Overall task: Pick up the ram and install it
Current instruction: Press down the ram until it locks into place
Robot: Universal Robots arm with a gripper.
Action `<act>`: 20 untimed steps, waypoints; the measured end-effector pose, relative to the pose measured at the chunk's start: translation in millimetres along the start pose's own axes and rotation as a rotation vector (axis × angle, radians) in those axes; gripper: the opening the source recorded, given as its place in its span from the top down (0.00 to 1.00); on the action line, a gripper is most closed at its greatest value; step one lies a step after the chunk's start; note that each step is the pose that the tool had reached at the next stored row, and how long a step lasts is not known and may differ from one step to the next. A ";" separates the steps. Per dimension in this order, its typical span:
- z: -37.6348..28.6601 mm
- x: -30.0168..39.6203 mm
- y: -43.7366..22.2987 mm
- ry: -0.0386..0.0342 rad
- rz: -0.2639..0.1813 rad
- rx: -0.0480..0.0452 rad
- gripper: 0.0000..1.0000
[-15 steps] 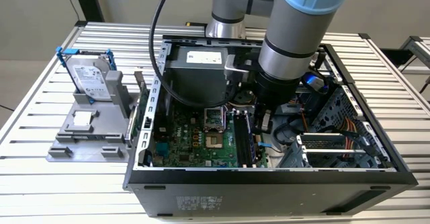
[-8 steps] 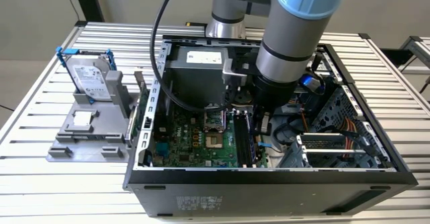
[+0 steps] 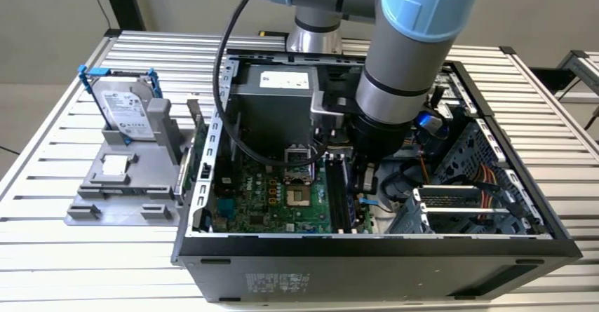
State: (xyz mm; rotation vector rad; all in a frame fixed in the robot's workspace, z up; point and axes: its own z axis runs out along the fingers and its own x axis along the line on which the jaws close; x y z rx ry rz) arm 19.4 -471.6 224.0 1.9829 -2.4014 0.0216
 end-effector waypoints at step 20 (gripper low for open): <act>-28.8 -0.6 -0.8 0.0039 -0.004 -0.0241 1.00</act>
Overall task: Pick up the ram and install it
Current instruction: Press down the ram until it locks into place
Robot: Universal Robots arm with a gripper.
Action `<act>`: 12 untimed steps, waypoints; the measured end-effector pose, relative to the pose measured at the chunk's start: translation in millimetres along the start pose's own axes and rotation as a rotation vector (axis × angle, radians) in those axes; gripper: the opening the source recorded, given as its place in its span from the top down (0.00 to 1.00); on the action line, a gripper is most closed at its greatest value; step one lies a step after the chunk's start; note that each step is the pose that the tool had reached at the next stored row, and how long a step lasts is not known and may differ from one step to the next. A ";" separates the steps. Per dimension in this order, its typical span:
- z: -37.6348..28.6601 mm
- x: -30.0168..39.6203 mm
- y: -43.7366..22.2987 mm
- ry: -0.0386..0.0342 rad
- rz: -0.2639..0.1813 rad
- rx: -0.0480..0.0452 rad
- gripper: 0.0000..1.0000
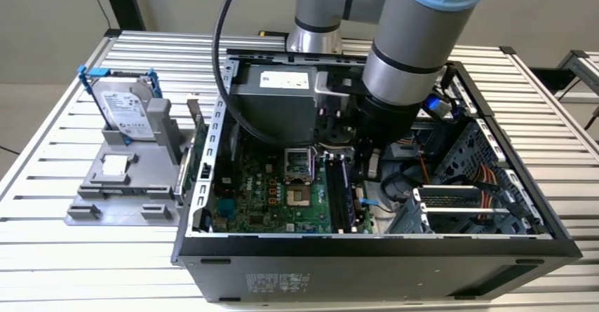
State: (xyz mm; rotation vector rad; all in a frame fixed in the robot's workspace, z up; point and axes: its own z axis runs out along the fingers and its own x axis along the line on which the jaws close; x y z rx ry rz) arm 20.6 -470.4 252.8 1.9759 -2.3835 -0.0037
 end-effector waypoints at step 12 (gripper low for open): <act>-24.3 0.6 -0.3 -0.0003 0.000 -0.0008 1.00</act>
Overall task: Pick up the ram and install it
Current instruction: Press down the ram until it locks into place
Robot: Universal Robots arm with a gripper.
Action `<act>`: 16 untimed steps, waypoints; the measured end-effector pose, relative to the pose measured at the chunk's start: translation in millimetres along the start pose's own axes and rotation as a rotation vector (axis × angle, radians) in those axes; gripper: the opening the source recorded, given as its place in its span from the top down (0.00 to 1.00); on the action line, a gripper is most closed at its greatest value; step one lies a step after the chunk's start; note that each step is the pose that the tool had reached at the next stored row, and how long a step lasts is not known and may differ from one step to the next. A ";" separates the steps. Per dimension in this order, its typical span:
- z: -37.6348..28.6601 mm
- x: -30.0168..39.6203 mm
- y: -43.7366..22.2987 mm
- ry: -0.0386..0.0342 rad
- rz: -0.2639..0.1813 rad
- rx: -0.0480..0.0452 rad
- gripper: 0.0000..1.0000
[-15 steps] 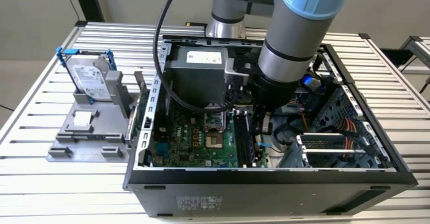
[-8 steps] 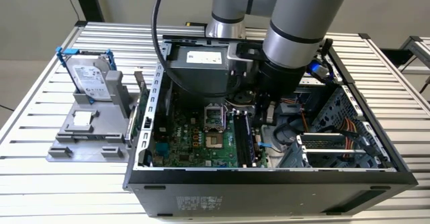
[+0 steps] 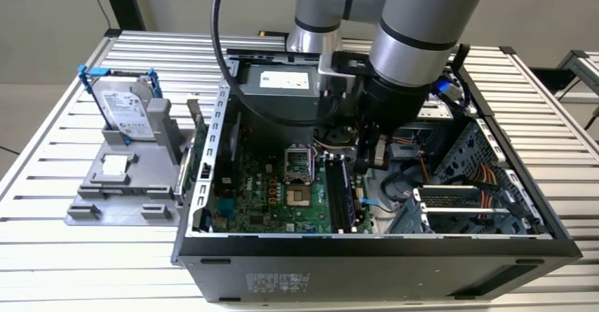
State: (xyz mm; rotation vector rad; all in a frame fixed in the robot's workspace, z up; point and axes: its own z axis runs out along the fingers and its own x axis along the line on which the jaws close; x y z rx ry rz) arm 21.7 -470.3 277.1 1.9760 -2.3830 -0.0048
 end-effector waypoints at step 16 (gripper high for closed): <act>29.1 0.4 -2.4 0.0002 0.000 0.0000 1.00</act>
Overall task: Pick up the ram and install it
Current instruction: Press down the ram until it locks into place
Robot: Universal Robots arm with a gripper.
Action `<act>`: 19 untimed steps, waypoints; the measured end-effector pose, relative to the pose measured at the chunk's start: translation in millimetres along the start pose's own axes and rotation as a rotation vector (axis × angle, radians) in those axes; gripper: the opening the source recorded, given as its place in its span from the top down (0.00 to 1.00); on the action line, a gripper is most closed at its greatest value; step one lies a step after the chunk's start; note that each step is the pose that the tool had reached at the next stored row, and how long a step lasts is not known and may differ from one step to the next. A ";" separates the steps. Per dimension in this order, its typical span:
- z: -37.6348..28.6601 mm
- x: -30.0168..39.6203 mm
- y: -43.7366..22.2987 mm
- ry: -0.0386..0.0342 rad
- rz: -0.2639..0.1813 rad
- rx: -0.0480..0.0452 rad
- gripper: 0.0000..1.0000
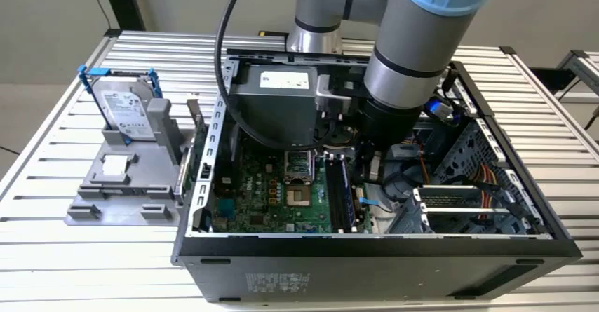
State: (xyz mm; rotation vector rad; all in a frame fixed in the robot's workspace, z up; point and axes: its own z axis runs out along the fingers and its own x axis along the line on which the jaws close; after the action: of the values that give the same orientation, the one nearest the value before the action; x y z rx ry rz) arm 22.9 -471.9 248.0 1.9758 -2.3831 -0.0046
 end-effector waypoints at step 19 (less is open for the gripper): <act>31.9 -1.1 -1.0 0.0040 0.000 -0.0002 1.00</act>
State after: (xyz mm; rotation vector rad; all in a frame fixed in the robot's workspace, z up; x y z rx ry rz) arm 22.9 -471.9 216.0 1.9737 -2.3806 -0.0009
